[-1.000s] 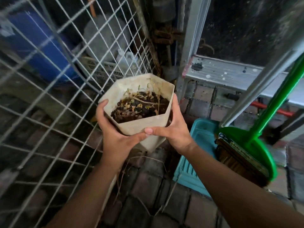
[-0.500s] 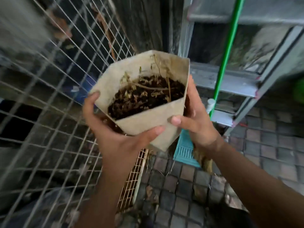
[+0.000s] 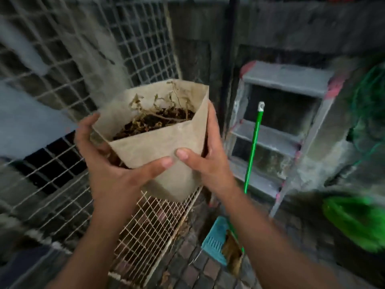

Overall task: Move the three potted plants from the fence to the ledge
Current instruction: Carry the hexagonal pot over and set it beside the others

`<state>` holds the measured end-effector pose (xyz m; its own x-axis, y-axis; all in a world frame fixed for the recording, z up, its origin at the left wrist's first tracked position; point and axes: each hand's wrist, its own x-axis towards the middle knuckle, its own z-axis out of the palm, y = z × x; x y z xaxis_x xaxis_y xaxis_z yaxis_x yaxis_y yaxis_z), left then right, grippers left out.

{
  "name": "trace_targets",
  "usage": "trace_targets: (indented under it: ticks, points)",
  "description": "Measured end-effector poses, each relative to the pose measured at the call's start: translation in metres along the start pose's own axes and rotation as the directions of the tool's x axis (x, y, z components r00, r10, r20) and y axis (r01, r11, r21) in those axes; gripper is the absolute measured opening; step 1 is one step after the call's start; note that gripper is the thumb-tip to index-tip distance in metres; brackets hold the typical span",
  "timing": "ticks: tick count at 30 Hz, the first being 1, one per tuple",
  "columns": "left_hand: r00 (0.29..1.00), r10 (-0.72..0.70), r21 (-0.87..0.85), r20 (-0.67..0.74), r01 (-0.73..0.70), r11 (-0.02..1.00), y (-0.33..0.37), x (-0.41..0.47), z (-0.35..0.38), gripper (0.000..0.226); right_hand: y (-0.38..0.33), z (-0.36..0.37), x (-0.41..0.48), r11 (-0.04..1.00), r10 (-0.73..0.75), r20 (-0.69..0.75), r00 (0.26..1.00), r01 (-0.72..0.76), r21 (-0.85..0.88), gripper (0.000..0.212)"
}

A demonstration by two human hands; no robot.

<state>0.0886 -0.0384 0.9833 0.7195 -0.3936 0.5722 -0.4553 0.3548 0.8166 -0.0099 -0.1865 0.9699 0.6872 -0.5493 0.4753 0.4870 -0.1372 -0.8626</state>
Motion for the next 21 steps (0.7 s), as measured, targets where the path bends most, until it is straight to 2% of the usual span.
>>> trace_targets:
  ticks: [2,4,10,14,18,21]
  points:
    - [0.991,-0.013,0.047,-0.133,0.019,0.999,0.033,-0.016,-0.007,0.118,-0.026,0.012,-0.008,1.000,-0.008,0.053,0.999,0.006,0.023,0.089]
    - [0.975,-0.033,0.078,-0.218,0.052,0.996,0.065,-0.032,-0.014,0.117,-0.052,0.024,-0.018,0.999,-0.022,0.112,0.993,0.018,0.037,0.086]
    - [0.944,0.033,0.170,-0.328,0.025,0.985,0.157,-0.073,-0.063,0.118,-0.113,0.079,-0.052,0.987,-0.110,0.276,0.955,0.072,0.146,0.099]
    - [0.890,0.089,0.197,-0.447,0.000,0.980,0.217,-0.101,-0.124,0.114,-0.139,0.142,-0.073,0.977,-0.169,0.419,0.892,0.096,0.191,0.115]
    - [0.845,0.164,0.251,-0.509,-0.037,0.967,0.270,-0.139,-0.198,0.111,-0.150,0.220,-0.103,0.949,-0.248,0.507,0.825,0.102,0.298,0.114]
    - [0.794,0.208,0.323,-0.571,-0.016,0.946,0.309,-0.174,-0.248,0.111,-0.156,0.289,-0.135,0.920,-0.262,0.563,0.784,0.027,0.392,0.111]
